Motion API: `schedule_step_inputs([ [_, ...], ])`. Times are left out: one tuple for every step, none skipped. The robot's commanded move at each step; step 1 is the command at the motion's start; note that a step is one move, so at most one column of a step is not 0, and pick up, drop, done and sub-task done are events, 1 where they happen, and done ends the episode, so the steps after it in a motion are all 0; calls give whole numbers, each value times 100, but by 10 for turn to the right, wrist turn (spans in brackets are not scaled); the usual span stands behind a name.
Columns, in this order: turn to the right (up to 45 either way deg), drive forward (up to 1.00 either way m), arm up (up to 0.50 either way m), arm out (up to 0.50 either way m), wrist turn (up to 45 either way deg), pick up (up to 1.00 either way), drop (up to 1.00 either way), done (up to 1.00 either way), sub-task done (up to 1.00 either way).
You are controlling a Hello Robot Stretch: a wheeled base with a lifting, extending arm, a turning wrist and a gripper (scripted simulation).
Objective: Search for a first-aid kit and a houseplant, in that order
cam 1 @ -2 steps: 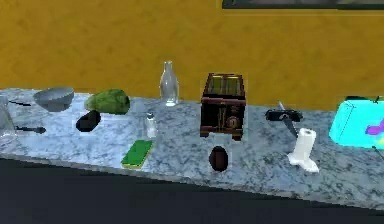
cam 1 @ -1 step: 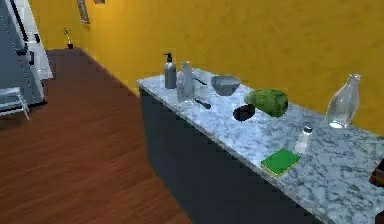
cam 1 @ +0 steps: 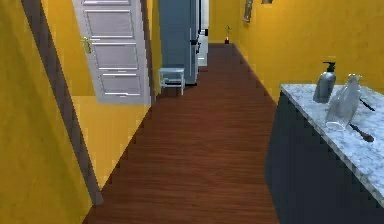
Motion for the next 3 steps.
schedule_step_inputs([
  [0,100,0,0,0,0,0,0,0],
  [-30,0,0,0,0,0,0,0,0],
  [0,50,0,0,0,0,0,0,0],
])
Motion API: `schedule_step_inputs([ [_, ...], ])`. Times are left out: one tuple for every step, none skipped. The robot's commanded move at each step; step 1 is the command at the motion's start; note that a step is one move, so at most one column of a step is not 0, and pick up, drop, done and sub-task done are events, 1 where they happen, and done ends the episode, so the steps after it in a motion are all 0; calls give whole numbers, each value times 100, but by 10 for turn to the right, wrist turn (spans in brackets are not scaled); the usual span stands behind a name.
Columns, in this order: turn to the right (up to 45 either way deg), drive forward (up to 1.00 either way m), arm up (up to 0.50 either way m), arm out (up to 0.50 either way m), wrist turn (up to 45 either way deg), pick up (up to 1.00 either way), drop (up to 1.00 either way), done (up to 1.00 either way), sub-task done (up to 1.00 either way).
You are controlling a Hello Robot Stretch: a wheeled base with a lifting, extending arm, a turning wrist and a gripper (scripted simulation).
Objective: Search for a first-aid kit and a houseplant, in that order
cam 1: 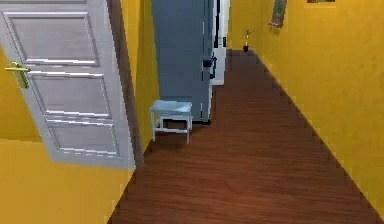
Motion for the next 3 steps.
schedule_step_inputs([
  [-450,0,0,0,0,0,0,0,0],
  [-150,0,0,0,0,0,0,0,0],
  [0,100,0,0,0,0,0,0,0],
])
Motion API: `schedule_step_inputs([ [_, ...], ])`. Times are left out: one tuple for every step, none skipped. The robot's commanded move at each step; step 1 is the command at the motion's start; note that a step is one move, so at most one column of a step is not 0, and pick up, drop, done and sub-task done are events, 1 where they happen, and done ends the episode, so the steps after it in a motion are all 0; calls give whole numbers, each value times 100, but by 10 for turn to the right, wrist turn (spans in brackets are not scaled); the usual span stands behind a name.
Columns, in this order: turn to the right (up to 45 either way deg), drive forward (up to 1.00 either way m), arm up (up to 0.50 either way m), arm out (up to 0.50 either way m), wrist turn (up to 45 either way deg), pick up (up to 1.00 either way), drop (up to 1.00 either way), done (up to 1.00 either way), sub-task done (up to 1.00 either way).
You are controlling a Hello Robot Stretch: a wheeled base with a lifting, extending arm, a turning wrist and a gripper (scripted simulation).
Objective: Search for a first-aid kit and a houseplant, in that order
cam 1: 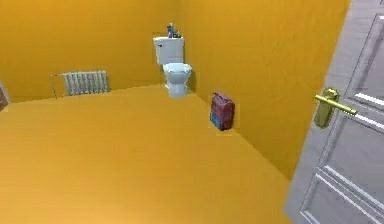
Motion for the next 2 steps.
schedule_step_inputs([
  [-30,0,0,0,0,0,0,0,0],
  [0,25,0,0,0,0,0,0,0],
])
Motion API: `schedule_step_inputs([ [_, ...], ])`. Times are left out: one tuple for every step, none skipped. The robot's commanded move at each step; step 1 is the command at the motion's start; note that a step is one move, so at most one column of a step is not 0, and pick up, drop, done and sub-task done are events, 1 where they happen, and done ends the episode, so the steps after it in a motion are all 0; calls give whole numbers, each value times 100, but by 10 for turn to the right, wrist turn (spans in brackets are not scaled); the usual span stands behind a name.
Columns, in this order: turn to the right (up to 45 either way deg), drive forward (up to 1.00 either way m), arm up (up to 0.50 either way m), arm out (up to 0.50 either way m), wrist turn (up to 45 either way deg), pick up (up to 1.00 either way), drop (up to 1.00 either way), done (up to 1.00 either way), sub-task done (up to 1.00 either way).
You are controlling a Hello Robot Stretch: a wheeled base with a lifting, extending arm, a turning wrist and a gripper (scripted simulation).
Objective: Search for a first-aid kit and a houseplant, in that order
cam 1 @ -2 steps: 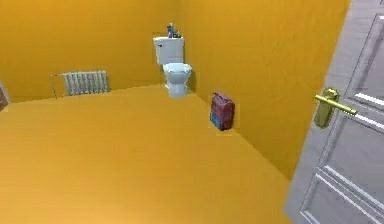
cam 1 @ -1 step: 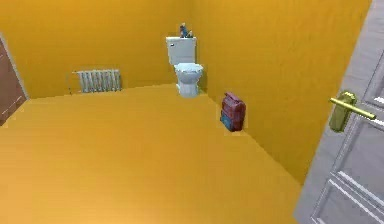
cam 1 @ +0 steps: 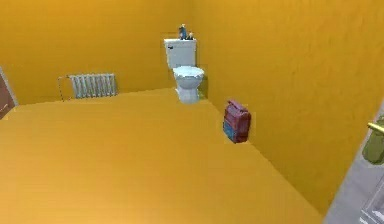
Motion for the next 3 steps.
schedule_step_inputs([
  [-360,0,0,0,0,0,0,0,0],
  [-30,0,0,0,0,0,0,0,0],
  [0,75,0,0,0,0,0,0,0],
])
